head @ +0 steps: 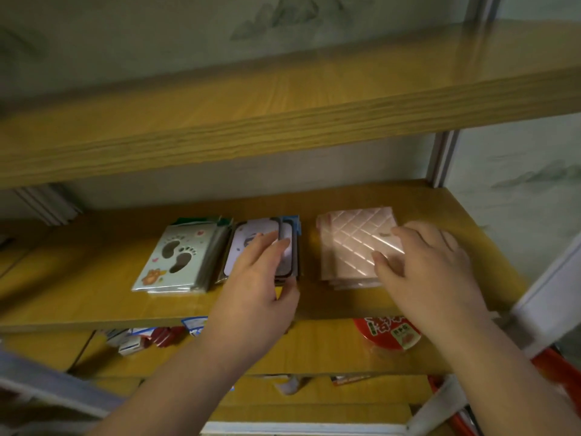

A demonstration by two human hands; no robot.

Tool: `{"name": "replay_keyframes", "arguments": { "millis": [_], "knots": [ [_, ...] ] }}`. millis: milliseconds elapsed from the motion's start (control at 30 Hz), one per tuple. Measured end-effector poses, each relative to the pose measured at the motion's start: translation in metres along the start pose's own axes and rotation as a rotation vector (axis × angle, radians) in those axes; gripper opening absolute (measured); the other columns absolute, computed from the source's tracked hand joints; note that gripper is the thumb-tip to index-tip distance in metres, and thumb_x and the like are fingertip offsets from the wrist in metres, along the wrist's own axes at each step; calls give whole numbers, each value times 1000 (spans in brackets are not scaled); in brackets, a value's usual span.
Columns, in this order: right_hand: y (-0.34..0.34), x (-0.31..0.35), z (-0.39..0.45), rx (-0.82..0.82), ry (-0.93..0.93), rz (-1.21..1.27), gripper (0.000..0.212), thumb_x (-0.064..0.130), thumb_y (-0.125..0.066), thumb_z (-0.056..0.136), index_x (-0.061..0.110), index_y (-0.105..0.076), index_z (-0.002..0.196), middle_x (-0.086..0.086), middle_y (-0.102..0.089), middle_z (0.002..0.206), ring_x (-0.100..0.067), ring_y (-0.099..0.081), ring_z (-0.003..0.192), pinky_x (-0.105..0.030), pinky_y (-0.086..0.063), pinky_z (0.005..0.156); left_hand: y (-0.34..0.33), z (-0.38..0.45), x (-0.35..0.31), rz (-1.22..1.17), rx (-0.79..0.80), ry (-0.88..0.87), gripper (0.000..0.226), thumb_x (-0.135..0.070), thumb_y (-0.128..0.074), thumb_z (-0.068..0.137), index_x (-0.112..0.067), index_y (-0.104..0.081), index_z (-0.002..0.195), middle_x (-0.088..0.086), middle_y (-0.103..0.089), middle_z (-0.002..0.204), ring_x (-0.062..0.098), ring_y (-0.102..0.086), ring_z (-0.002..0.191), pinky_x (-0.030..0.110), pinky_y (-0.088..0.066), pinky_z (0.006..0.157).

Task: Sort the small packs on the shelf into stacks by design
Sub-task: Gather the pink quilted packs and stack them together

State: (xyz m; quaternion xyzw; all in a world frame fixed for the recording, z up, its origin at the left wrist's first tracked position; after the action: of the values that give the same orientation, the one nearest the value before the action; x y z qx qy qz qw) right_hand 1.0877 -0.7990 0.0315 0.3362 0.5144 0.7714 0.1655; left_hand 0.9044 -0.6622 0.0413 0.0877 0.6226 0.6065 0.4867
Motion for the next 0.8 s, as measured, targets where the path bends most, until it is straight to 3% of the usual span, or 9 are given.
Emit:
{"name": "replay_keyframes", "arguments": {
  "millis": [100,233,433,600,733,800],
  "knots": [
    [5,19,-11,-49,90,99,46,44,-52,92,21,-54,132,3,-54,133,-19,-48,120,-37,-45,96,7,-1,10,83,-25,-15,58,-29,-60,95,-24,-43,149,-11,-33,159,5,-22,147,14,-19,110],
    [-2,49,-26,-42,160,227,44,41,-55,92,23,-55,133,8,-55,130,-11,-51,117,-28,-47,94,22,-9,25,151,-28,-43,59,-33,-56,96,-28,-38,152,-13,-30,161,7,-12,152,22,-13,117],
    [-13,116,-51,-14,264,295,45,43,-55,92,31,-52,135,19,-50,129,8,-39,112,-10,-32,91,59,-37,62,159,-67,-40,63,-37,-56,96,-29,-33,154,-13,-30,161,7,-17,151,23,-15,118],
    [-32,197,-70,-10,340,284,44,38,-58,92,25,-55,134,12,-53,132,-2,-46,121,-16,-33,98,109,-77,128,146,-122,2,61,-35,-58,96,-26,-37,153,-10,-33,160,10,-19,151,26,-19,120],
    [-52,276,-92,5,377,312,41,29,-63,90,19,-58,130,6,-56,123,-11,-53,112,-22,-38,95,163,-123,202,138,-189,68,63,-32,-63,93,-21,-42,151,-6,-39,158,14,-25,150,33,-26,121],
    [-61,322,-108,21,410,319,41,27,-64,90,19,-59,129,7,-56,124,-10,-53,117,-22,-38,99,193,-151,241,136,-225,115,63,-29,-67,89,-18,-47,148,-2,-45,155,18,-31,148,28,-25,117]
  ]
}}
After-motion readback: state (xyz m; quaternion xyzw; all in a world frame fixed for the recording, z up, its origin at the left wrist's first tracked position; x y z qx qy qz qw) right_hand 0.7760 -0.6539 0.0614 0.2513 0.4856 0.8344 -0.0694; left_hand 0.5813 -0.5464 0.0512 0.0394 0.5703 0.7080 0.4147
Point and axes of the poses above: each hand's wrist, its own z-axis towards the middle knuckle, its own y-axis out of the back of the hand, x = y × z, the point moved 7 cm from there along z, towards the middle knuckle
